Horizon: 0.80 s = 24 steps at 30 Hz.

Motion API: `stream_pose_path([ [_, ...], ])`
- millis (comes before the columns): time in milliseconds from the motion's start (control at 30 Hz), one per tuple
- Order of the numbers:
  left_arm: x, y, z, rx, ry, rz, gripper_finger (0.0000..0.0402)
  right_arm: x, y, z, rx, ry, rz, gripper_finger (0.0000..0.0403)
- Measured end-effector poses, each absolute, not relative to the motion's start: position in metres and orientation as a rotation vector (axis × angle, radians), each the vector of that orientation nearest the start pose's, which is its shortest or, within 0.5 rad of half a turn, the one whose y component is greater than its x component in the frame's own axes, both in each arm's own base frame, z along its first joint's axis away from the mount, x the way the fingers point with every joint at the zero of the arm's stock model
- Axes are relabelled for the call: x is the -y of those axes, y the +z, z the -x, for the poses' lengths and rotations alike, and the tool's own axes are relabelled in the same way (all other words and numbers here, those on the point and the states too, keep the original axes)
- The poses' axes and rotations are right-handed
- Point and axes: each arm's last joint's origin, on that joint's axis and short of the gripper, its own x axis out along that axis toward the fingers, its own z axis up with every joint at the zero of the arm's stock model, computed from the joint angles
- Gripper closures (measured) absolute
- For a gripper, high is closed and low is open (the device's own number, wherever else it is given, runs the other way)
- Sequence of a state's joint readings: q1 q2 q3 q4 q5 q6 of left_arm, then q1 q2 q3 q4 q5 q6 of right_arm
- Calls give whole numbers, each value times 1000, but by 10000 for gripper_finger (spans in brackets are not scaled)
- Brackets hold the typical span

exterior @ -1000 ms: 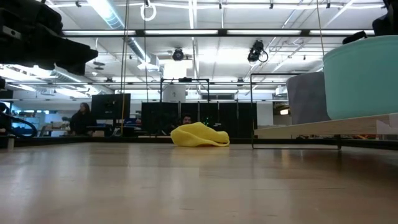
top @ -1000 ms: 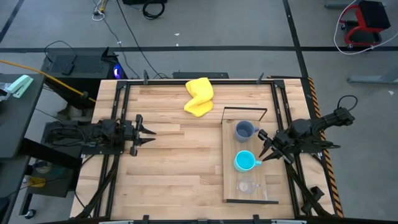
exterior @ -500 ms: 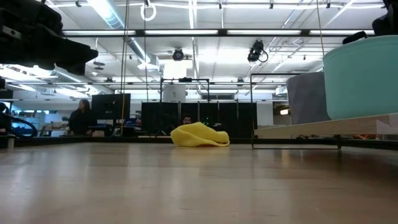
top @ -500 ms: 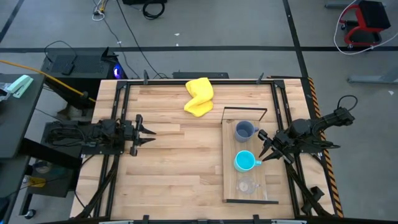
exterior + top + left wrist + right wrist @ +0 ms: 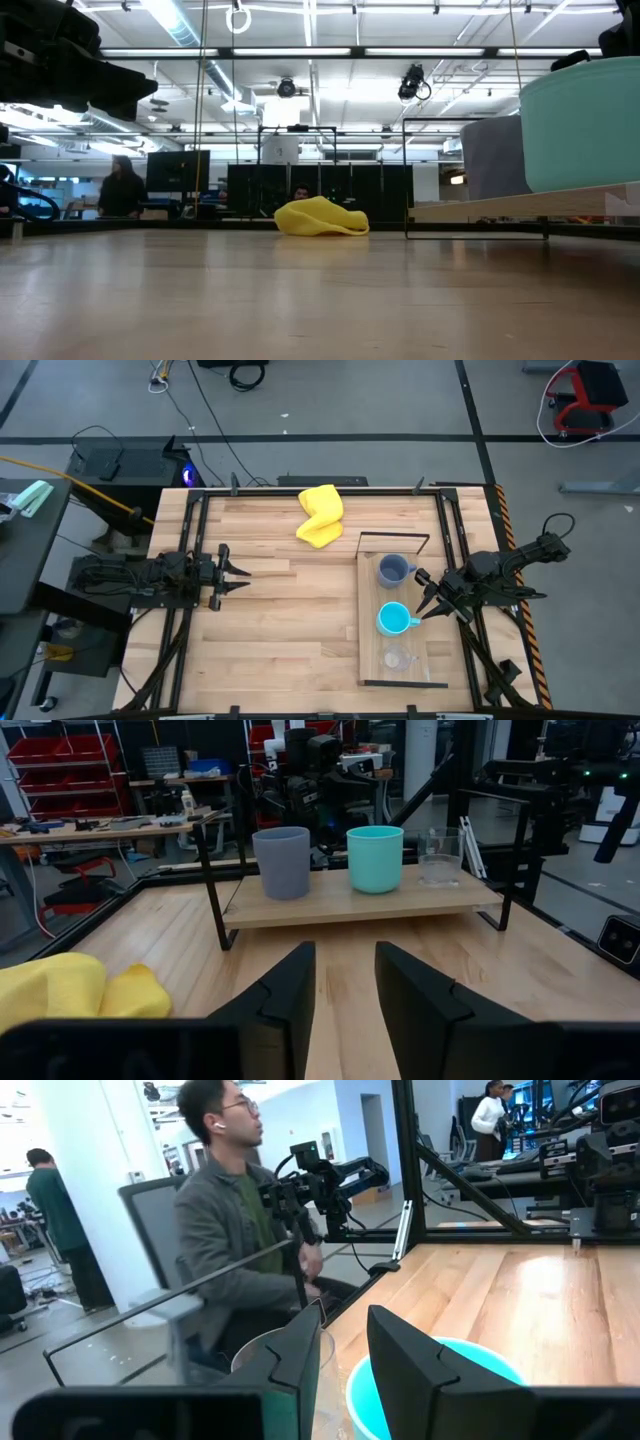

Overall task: Stack small to large cups/mugs on shelf
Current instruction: Return to Home Position

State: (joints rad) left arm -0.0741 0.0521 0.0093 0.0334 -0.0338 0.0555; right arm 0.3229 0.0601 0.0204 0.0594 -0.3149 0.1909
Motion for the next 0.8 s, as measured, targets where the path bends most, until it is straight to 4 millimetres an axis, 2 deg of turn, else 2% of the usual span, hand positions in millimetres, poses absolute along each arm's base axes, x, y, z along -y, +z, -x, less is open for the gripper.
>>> stream_pose_path([
  [800, 6, 166, -100, -7, -41, -56, 288, -40, 171, -91, -41, 638, -184, 308],
])
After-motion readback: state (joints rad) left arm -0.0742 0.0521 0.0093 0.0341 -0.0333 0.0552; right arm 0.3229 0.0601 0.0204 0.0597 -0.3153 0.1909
